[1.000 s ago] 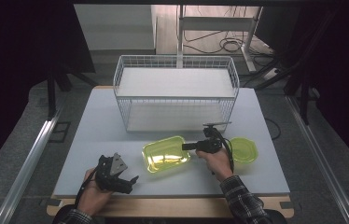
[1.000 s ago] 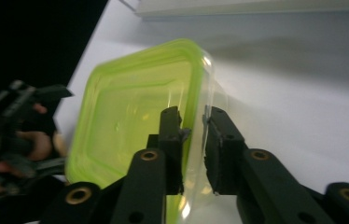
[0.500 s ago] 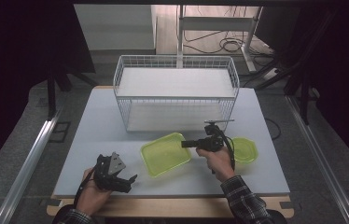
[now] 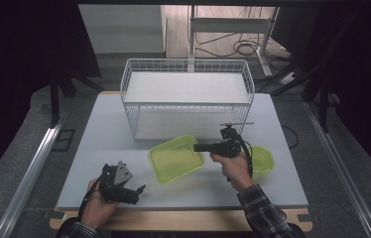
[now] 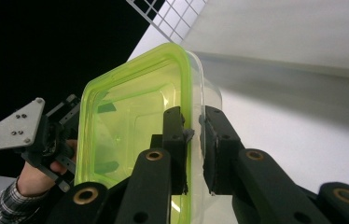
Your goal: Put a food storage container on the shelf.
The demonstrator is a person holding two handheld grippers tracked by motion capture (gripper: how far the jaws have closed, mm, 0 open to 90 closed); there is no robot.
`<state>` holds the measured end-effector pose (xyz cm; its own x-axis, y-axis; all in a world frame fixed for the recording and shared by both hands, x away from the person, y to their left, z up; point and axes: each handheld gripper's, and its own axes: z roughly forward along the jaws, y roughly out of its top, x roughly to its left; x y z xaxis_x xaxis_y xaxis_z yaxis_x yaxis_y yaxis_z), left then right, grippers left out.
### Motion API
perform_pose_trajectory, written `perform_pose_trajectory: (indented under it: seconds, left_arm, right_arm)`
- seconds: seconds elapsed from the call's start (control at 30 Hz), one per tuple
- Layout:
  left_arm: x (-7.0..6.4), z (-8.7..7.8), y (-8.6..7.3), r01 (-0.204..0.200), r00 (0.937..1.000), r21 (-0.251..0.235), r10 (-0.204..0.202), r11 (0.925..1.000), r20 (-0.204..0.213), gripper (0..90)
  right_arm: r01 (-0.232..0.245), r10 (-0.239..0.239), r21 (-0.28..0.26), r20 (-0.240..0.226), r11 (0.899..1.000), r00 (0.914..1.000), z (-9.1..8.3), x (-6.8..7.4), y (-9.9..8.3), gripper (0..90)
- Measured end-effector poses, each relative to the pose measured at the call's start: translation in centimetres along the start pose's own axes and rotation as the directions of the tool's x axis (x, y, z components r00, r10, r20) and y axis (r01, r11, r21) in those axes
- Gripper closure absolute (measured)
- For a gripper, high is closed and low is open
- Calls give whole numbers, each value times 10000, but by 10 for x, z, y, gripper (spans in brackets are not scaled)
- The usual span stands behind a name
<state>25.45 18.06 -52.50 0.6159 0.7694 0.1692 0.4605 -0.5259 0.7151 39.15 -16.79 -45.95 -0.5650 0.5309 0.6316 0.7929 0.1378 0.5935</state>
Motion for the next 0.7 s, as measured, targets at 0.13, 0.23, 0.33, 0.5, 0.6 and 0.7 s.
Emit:
perform_pose_trajectory:
  seconds: [0.13,0.23,0.33,0.5,0.6,0.7]
  left_arm:
    - [0,0,0,24,10000,-81,-24,10000,-6,25]
    - [1,-1,0,58,10000,-116,-58,9999,21,25]
    - [2,-1,0,162,9999,-200,-161,9997,53,27]
    - [4,-2,0,294,9995,-297,-291,9991,119,27]
    - [4,-2,-1,388,9991,-324,-382,9987,209,27]
    - [4,-1,-1,374,9991,-310,-367,9988,222,27]
  right_arm:
    - [96,-97,-196,-33,9998,9999,-6,5,6,802]
    - [187,-187,-325,-13,9993,9998,-10,9,10,801]
    - [266,-268,-480,-55,9985,9996,-15,13,15,802]
    - [391,-393,-652,-22,9971,9992,-20,18,21,801]
    - [554,-556,-813,-1,9951,9985,-25,23,28,801]
    - [613,-614,-944,15,9936,9981,-29,26,34,801]
